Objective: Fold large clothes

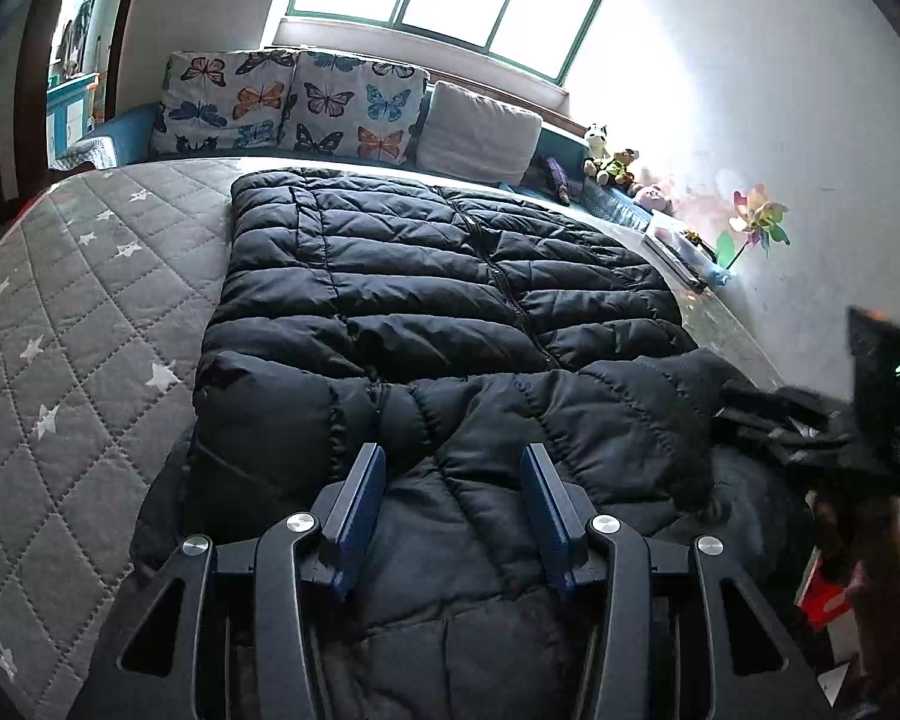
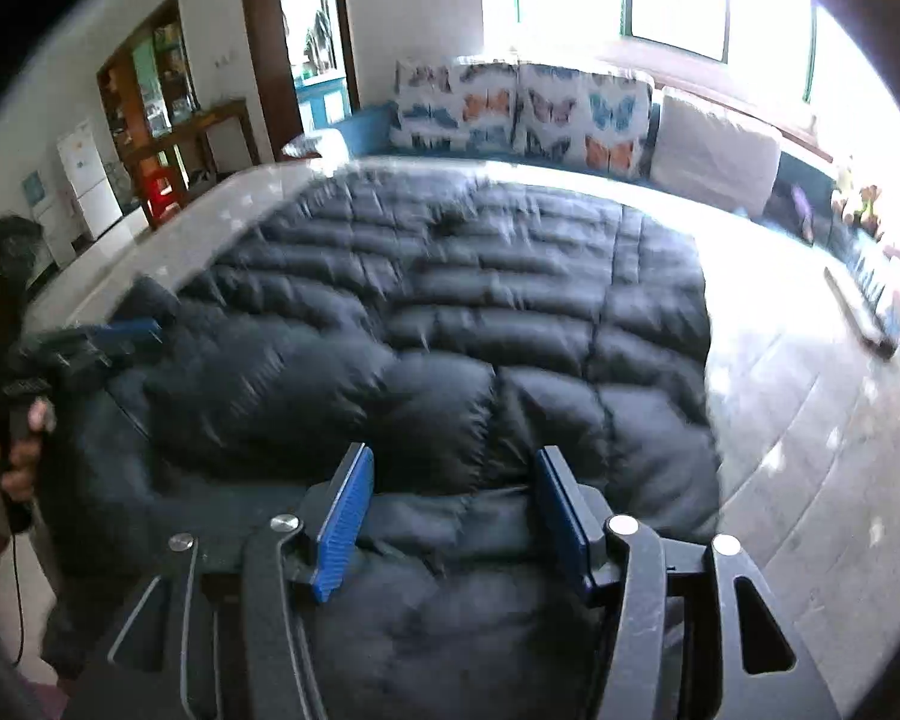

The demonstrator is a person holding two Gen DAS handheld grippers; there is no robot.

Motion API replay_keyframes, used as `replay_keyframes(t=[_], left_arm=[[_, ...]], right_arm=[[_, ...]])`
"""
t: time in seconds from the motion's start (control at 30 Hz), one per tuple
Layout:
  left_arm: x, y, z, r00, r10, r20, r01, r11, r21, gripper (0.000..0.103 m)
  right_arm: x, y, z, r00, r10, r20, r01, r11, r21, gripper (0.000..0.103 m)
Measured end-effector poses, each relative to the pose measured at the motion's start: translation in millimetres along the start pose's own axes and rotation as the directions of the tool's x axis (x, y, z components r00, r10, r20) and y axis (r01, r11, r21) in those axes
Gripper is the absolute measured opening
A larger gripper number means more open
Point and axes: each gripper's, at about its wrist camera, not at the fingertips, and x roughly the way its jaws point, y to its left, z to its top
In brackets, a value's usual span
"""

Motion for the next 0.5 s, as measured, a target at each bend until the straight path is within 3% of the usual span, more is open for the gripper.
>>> replay_keyframes(t=[0.17, 0.5], left_arm=[[4, -3, -4, 1.0, 0.019, 0.0, -0.019, 0.999, 0.029, 0.052], [5, -4, -5, 1.0, 0.016, 0.0, -0.016, 0.999, 0.029, 0.052]], right_arm=[[8, 2, -4, 1.0, -0.008, -0.013, 0.007, 0.999, -0.032, 0.063], [-27, -10, -24, 0.999, -0.034, -0.01, 0.034, 0.999, -0.03, 0.062]])
